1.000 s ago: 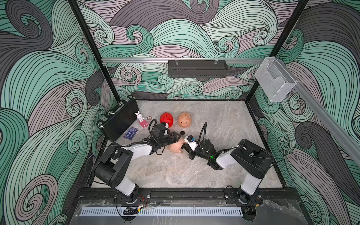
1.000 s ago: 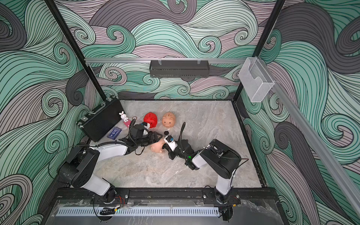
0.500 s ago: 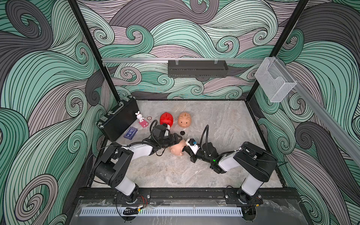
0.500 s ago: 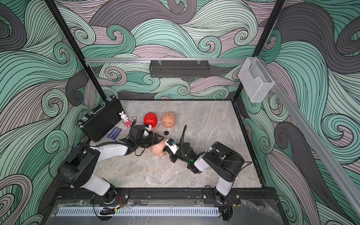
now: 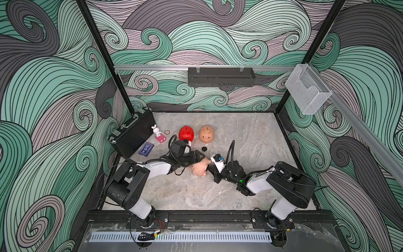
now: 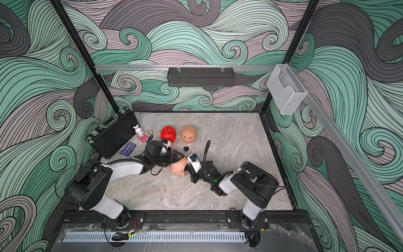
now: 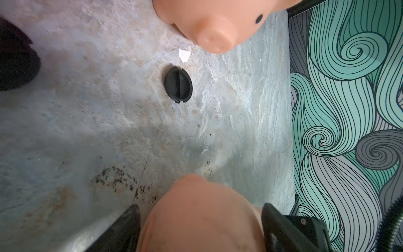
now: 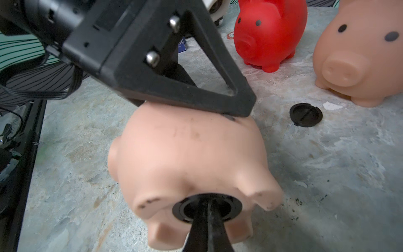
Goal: Open piggy banks
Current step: Open the lid on the piggy bank.
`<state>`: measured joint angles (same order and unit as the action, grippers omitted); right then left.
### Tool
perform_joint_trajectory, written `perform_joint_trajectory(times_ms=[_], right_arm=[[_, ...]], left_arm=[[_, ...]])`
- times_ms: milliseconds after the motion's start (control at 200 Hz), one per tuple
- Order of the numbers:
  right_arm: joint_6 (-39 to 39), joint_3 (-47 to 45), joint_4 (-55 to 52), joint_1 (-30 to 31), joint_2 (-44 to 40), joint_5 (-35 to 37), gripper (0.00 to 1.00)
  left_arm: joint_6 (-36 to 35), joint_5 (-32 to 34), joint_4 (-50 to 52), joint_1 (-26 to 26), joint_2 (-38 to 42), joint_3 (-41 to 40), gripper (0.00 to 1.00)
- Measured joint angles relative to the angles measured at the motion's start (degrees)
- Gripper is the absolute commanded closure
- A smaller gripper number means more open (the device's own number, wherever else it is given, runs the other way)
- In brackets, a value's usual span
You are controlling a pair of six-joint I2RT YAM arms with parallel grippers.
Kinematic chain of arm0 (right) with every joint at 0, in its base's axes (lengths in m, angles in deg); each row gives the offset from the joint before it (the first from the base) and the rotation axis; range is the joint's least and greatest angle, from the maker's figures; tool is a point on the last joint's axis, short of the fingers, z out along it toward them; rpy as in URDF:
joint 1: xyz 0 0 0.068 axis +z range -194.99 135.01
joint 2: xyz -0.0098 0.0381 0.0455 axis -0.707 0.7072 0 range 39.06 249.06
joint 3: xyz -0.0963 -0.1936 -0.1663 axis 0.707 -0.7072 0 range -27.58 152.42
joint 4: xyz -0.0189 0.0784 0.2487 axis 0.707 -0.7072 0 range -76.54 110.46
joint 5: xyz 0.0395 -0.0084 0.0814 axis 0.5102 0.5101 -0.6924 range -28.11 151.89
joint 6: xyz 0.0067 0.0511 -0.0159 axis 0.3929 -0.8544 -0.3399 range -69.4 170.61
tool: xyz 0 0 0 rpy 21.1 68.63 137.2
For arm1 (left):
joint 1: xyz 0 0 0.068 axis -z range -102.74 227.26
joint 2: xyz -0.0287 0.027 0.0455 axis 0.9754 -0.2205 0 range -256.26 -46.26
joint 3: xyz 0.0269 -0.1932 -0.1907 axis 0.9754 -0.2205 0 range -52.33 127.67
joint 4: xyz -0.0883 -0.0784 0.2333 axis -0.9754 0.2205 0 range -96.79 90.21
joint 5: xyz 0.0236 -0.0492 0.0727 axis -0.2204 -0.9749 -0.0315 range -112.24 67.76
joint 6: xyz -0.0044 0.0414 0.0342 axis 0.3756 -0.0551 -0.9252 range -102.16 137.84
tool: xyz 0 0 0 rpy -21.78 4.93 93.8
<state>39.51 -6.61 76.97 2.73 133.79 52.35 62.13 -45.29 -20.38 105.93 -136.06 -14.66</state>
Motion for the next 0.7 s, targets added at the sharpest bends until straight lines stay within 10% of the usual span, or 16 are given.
perform_joint_trajectory(times_ms=[700], right_arm=[[15.1, -0.9, -3.5, 3.5, -3.3, -0.1, 1.0]], left_arm=[[0.2, -2.1, 1.7, 0.4, 0.3, -0.3, 0.17]])
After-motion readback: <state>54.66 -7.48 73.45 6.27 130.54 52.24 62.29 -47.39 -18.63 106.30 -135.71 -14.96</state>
